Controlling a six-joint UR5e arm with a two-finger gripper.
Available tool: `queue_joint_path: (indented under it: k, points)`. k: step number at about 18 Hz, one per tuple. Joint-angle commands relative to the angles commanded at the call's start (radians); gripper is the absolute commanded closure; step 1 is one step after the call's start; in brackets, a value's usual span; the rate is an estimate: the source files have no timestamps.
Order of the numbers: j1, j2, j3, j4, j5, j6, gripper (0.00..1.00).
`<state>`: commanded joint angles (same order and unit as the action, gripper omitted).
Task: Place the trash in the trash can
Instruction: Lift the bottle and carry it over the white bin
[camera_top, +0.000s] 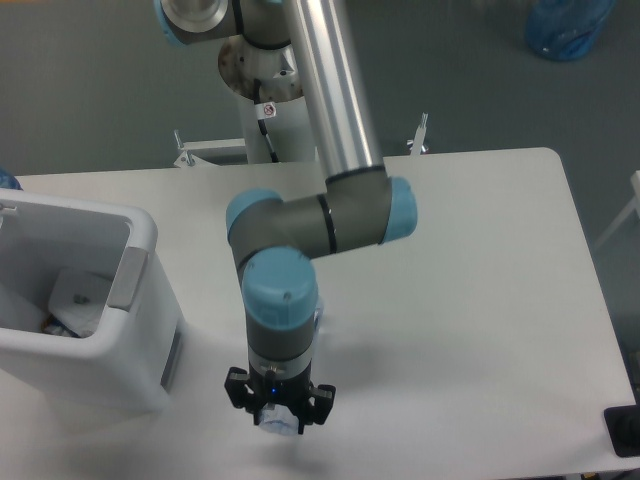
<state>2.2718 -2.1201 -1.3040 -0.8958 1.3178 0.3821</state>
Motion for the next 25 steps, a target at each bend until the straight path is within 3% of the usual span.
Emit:
queue_joint_path:
  k: [12, 18, 25]
  points:
    - [0.104, 0.109, 0.232, 0.011, -0.5, -0.101, 0.59]
    - [0.087, 0.135, 0.252, 0.014, -0.606, -0.17, 0.59]
    - [-0.02, 0.132, 0.232, 0.034, -0.621, -0.192, 0.59]
